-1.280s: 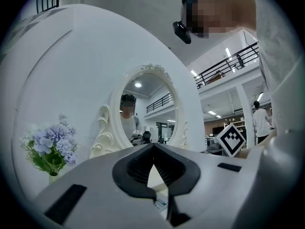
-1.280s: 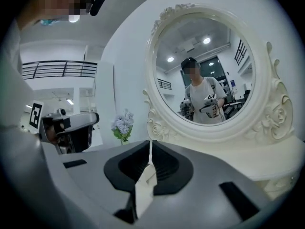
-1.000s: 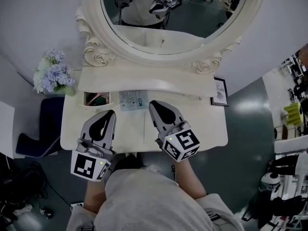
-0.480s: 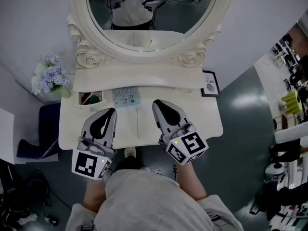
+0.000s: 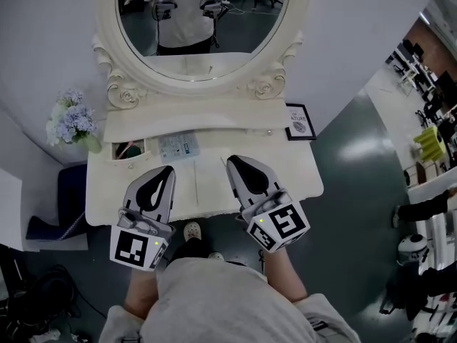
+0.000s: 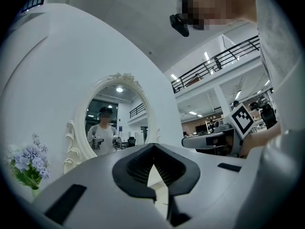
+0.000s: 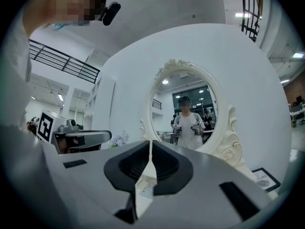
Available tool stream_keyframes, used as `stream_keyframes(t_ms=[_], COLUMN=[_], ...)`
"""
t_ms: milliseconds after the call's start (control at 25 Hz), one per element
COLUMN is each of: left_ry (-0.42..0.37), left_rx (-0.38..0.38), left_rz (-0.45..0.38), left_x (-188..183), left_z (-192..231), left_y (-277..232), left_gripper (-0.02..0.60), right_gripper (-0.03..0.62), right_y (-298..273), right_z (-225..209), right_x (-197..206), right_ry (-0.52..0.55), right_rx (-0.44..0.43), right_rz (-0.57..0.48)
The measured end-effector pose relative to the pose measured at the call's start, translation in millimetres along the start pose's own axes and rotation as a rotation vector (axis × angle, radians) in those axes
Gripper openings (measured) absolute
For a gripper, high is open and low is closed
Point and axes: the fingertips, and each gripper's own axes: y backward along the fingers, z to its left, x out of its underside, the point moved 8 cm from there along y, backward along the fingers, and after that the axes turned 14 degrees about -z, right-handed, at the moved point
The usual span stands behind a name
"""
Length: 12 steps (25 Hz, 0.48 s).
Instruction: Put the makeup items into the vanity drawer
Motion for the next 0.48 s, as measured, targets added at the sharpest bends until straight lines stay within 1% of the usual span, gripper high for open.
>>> stream_keyframes(t_ms=[160, 480], left_ry=[-0.013, -0.025], left_rx=[0.014, 0.016], left_rz=[-0.009, -0.031], left_x=[-8, -22], left_z=[-14, -34], left_y=[2, 12], left_gripper=[0.014, 0.014], right_gripper=[0.031, 0.031], right_y=[17, 45], right_z=[0, 8], right_x=[-10, -26], right_ry=[0.009, 0.031], right_rx=[0.017, 0.032], right_rz=[-0.018, -0.047])
